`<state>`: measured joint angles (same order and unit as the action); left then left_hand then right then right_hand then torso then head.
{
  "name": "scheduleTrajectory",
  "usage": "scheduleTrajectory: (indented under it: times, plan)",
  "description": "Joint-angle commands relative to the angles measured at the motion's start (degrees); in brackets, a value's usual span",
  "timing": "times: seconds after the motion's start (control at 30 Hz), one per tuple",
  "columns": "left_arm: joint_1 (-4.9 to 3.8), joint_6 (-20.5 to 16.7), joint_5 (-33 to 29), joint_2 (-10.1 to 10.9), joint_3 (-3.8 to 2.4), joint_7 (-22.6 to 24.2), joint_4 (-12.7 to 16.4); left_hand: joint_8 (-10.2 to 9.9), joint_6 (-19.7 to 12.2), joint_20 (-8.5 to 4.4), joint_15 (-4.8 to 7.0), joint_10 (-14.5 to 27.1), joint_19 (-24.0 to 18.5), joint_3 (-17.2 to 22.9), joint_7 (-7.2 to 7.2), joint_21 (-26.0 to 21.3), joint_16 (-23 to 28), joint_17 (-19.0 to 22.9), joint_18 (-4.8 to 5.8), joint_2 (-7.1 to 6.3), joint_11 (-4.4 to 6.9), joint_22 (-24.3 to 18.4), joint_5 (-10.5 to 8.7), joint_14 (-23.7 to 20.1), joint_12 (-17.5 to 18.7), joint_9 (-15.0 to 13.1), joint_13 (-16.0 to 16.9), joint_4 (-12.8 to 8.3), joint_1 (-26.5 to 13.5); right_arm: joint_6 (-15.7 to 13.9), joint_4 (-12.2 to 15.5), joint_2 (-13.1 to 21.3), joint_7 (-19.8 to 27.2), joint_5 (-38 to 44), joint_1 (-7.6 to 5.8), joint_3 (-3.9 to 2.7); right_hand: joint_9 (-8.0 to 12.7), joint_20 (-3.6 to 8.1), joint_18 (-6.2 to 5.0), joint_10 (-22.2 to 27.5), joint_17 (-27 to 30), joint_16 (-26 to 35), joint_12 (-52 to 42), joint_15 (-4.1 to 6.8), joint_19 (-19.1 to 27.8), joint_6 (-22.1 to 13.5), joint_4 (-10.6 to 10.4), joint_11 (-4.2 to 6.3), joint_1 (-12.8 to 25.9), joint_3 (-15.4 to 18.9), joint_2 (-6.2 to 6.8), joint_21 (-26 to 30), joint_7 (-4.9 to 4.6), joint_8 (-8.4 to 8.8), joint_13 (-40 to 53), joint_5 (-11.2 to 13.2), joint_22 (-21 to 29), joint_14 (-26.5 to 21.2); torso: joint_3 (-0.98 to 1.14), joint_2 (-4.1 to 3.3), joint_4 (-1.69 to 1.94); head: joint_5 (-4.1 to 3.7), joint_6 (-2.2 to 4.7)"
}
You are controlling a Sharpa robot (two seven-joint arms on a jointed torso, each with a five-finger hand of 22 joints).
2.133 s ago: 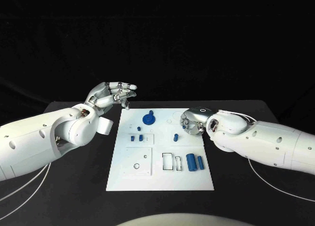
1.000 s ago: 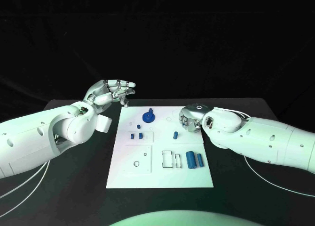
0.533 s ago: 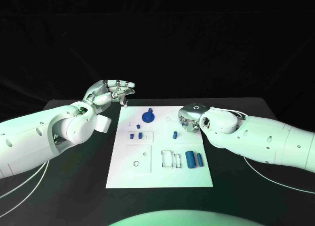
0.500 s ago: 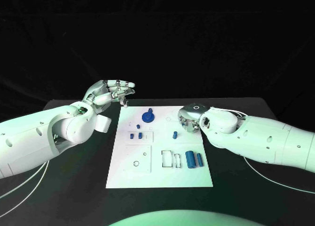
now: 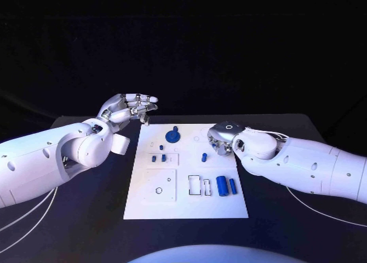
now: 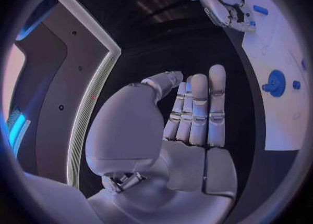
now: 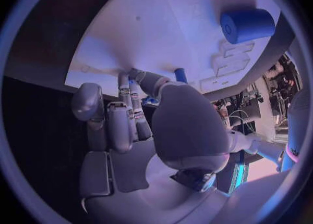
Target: Assemble the parts on the task board
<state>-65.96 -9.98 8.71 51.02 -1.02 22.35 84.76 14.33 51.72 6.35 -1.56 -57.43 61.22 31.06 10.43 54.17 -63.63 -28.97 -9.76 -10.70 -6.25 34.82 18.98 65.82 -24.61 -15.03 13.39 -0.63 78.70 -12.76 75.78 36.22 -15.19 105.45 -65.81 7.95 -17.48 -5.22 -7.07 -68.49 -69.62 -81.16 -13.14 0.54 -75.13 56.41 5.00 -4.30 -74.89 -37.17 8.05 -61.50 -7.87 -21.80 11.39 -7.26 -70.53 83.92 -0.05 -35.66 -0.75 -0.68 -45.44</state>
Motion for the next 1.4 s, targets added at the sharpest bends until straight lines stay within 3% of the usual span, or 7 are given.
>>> scheduleTrajectory:
  times: [0.03, 0.4, 0.7, 0.93, 1.1, 1.27, 1.4]
  plan:
    - [-0.02, 0.3, -0.3, -0.1, -0.06, 0.1, 0.0, 0.3, -0.5, 0.16, 0.07, 0.5, -0.2, 0.0, 0.08, -0.2, -0.2, 0.1, -0.8, 0.32, 0.0, -0.1, 0.27, -0.4, -0.2, 0.0, 0.0, -0.5, -0.1, -1.0, 0.0, 0.4, -1.1, 0.5, 0.86, 0.59, -0.1, 0.09, 0.73, -1.1, -0.1, -0.3, 0.2, 0.31, -0.5, 0.5, 0.2, 0.76, -0.2, -0.2, -0.78, -0.3, -0.06, -0.33, 0.1, -0.4, -0.1, 2.2, 0.04, -0.02, -0.03, 0.05, 0.07]
    - [-0.02, 0.3, -0.3, -0.1, -0.05, 0.0, -0.4, 0.3, -0.5, 0.18, 0.05, 0.6, -0.2, 0.0, 0.11, -0.2, -0.2, 0.1, -0.8, 0.35, -0.04, -0.1, 0.28, -0.4, -0.2, 0.1, 0.0, -0.5, -0.1, -8.0, 1.6, 1.9, -0.4, 0.3, 0.77, 0.31, -0.2, 0.14, 0.85, -1.4, -0.2, -0.4, 0.4, 0.35, -0.7, 0.8, 0.0, 0.8, 0.4, -0.2, -0.94, -0.9, 0.03, -0.4, 0.3, -0.2, -0.6, 2.3, 0.05, 0.02, -0.1, 0.12, 0.36]
    - [-0.02, 0.3, -0.3, -0.2, -0.05, -0.1, -0.8, 0.4, -0.6, 0.21, 0.01, 0.8, -0.2, 0.0, 0.15, -0.2, -0.3, 0.1, -0.8, 0.36, -0.09, -0.1, 0.3, -0.4, -0.2, 0.1, 0.0, -0.5, -0.1, -10.4, 3.9, 4.0, 0.4, -1.1, 0.27, -0.16, -0.4, 0.17, 0.94, -1.7, -0.3, -0.6, 0.9, 0.4, -0.9, 0.9, -0.4, 0.91, 1.2, -0.1, -1.14, -1.3, 0.2, -0.42, 0.4, 1.2, -1.0, 2.3, 0.0, 0.0, -0.04, 0.11, 0.56]
    - [-0.01, 0.4, -0.3, -0.1, -0.05, -0.3, -0.9, 0.4, -0.6, 0.24, -0.02, 1.0, -0.2, 0.0, 0.18, -0.2, -0.3, 0.1, -0.8, 0.34, -0.14, -0.1, 0.31, -0.4, -0.2, 0.1, -0.1, -0.5, -0.1, -12.6, 8.2, 6.9, 0.7, -2.1, -0.44, -0.58, -0.4, 0.17, 1.03, -1.7, -0.5, -0.6, 1.1, 0.41, -1.1, 0.8, -0.6, 0.91, 1.5, 0.0, -1.12, -1.6, 0.23, -0.39, 0.5, 1.5, -1.3, 2.3, -0.04, 0.04, -0.1, 0.6, 0.6]
    - [-0.01, 0.6, -0.3, -0.2, -0.05, -0.4, -0.9, 0.4, -0.7, 0.25, -0.03, 1.0, -0.2, 0.0, 0.19, -0.2, -0.3, 0.1, -0.8, 0.33, -0.15, -0.1, 0.32, -0.4, -0.2, 0.1, -0.1, -0.5, -0.1, -13.5, 13.0, 8.2, 0.9, -2.9, -0.71, -0.92, -0.5, 0.17, 1.04, -1.8, -0.5, -0.7, 1.2, 0.41, -1.1, 0.9, -0.8, 0.94, 1.7, 0.0, -1.09, -1.7, 0.28, -0.4, 0.5, 1.8, -1.4, 2.4, 0.02, 0.08, -0.08, 1.09, 0.74]
    - [0.0, 0.7, -0.3, -0.5, -0.05, -0.5, -1.0, 0.4, -0.7, 0.26, -0.06, 1.1, -0.2, 0.1, 0.21, -0.2, -0.3, 0.1, -0.8, 0.34, -0.17, -0.1, 0.34, -0.5, -0.2, 0.1, -0.1, -0.6, -0.1, -13.6, 16.8, 7.3, 1.1, -3.4, -0.69, -1.03, -0.5, 0.17, 1.03, -1.8, -0.4, -0.6, 1.2, 0.41, -1.1, 0.9, -0.8, 0.94, 1.8, 0.0, -1.1, -1.6, 0.29, -0.4, 0.5, 1.8, -1.3, 2.3, -0.05, 0.08, 0.08, 1.66, 0.88]
    - [0.03, 0.9, -0.3, -0.8, -0.05, -0.6, -1.0, 0.4, -0.7, 0.26, -0.06, 1.1, -0.2, 0.1, 0.21, -0.2, -0.3, 0.1, -0.8, 0.34, -0.17, -0.1, 0.34, -0.5, -0.2, 0.1, -0.1, -0.6, -0.1, -13.5, 18.9, 5.7, 1.5, -3.6, -0.32, -1.06, -0.5, 0.17, 1.01, -1.8, -0.3, -0.6, 1.3, 0.42, -1.1, 0.9, -0.8, 0.94, 1.8, 0.0, -1.12, -1.5, 0.3, -0.4, 0.5, 1.9, -1.3, 2.3, -0.06, 0.08, 0.15, 2.61, 0.9]
